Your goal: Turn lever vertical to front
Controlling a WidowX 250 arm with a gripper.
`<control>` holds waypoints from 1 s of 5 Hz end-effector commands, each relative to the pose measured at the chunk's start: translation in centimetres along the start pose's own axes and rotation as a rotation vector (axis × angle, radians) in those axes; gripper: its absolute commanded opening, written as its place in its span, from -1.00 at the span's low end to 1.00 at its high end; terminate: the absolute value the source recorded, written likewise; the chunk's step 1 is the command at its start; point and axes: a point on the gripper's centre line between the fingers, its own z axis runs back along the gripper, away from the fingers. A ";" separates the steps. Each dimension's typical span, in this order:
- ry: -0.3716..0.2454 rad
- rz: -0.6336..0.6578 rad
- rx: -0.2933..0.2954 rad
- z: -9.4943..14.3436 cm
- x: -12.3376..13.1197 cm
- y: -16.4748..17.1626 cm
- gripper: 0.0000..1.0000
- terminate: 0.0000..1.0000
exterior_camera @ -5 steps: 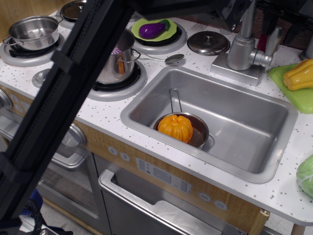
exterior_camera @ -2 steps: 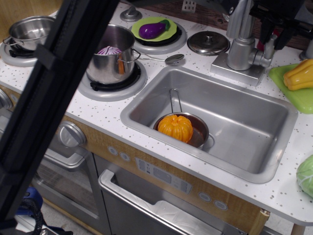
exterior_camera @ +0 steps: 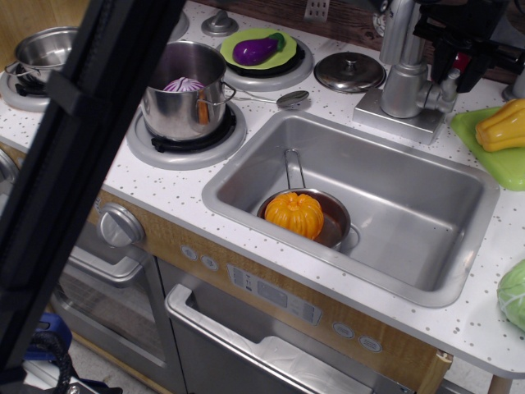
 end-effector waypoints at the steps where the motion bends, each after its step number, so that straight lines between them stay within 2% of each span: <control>1: 0.008 0.026 -0.045 2.5 0.1 -0.5 -1.00 -1.00; 2: 0.106 0.021 -0.052 1.7 -0.2 -0.6 -1.00 -1.00; 3: 0.144 0.041 -0.065 0.8 -1.4 -1.1 -1.00 -1.00; 5: 0.110 0.059 -0.022 0.1 -2.2 -1.6 -1.00 -1.00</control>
